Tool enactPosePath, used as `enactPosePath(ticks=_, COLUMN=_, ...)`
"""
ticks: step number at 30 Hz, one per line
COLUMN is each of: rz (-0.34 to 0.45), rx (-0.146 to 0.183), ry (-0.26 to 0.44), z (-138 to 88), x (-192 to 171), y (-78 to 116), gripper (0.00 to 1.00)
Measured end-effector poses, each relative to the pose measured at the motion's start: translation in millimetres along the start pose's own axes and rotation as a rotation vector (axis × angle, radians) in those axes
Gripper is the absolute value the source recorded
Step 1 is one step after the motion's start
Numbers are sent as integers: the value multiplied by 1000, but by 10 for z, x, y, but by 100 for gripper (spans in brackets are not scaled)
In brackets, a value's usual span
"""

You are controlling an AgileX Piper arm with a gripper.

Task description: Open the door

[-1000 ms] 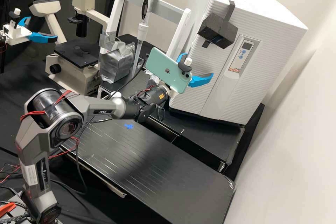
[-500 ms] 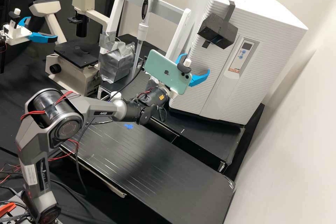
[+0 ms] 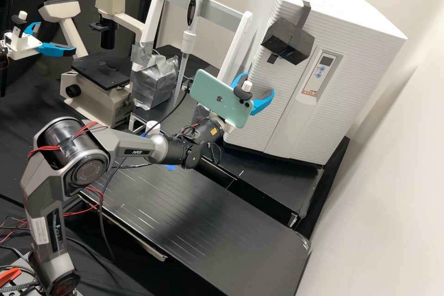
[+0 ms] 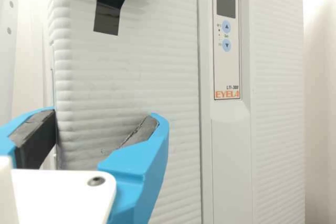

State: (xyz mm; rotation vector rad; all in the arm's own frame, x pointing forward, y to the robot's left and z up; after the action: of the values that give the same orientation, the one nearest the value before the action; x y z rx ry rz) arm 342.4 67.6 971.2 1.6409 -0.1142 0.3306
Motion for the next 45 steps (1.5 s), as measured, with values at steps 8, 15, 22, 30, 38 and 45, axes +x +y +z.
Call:
enactPosePath(ticks=8, rz=0, rx=-1, ry=2, z=1, x=-4, y=-4, gripper=0)
enactPosePath(ticks=15, rz=5, rx=-6, ry=4, z=23, x=-92, y=32, gripper=0)
enactPosePath(ticks=22, rz=22, rx=4, ry=14, z=90, x=-237, y=110, gripper=0)
enactPosePath(ticks=30, rz=96, rx=19, ry=20, z=291, x=-568, y=257, gripper=0)
enactPosePath(ticks=38, rz=184, rx=36, ry=-9, z=494, x=-909, y=393, gripper=0)
enactPosePath(ticks=45, rz=237, rx=38, ry=-39, z=590, x=-1015, y=468, gripper=0)
